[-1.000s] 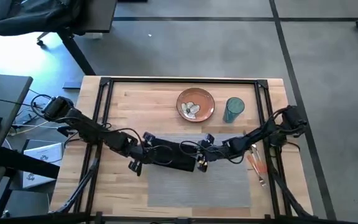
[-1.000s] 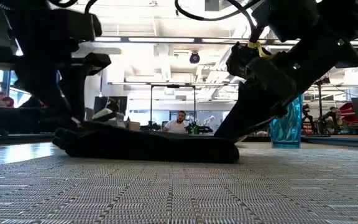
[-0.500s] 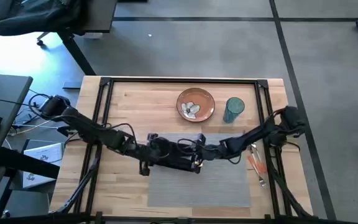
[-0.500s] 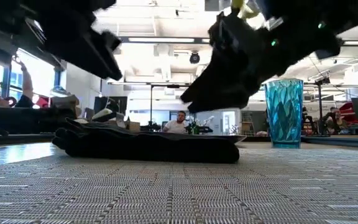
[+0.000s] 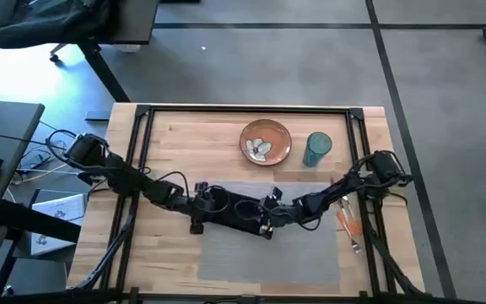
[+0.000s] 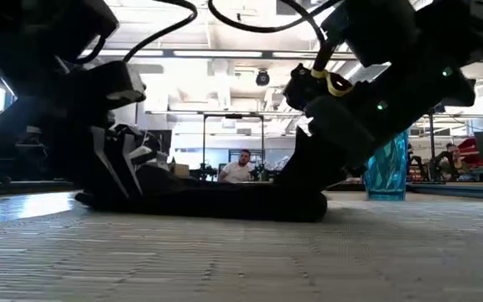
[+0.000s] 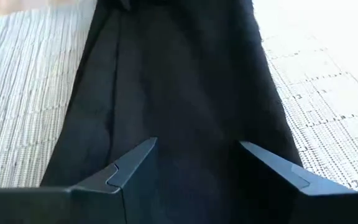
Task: Set table place
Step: Fold the black table napkin on the gray tablemat, then adjust the black table napkin to the left of the gray tablemat
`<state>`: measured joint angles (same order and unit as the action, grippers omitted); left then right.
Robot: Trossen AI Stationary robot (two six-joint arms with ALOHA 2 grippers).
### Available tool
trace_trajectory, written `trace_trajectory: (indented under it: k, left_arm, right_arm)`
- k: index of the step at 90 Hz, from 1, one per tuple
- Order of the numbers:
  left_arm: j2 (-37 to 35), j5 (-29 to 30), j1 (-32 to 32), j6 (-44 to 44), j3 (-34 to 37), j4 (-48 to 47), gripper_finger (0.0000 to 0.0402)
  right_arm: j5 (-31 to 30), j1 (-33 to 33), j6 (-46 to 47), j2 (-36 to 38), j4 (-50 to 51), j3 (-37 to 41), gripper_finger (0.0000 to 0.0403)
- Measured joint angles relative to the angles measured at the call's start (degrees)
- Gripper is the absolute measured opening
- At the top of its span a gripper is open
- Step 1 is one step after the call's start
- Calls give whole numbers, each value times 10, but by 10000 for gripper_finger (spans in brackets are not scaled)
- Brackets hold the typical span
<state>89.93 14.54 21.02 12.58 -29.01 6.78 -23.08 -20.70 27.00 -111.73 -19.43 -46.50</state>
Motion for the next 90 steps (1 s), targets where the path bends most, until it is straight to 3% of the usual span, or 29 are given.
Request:
trace_trajectory:
  k: [25, 45, 58, 75, 90]
  left_arm:
    - [-37, -6, 1, 3, -6, -29, 129]
    - [-128, -8, 25, 11, -57, -89, 129]
    - [-154, 1, 57, 40, -75, -85, 129]
    - [-96, 70, 66, 77, -114, -38, 129]
    - [17, 87, 34, 68, -222, -25, 129]
  right_arm:
    - [12, -3, 10, 22, 20, 4, 199]
    - [23, -3, 2, 120, 78, 5, 199]
    - [32, -10, 42, 183, 179, 5, 199]
    - [3, -65, 149, 222, 358, 6, 199]
    - [-41, -128, 236, 191, 403, 6, 199]
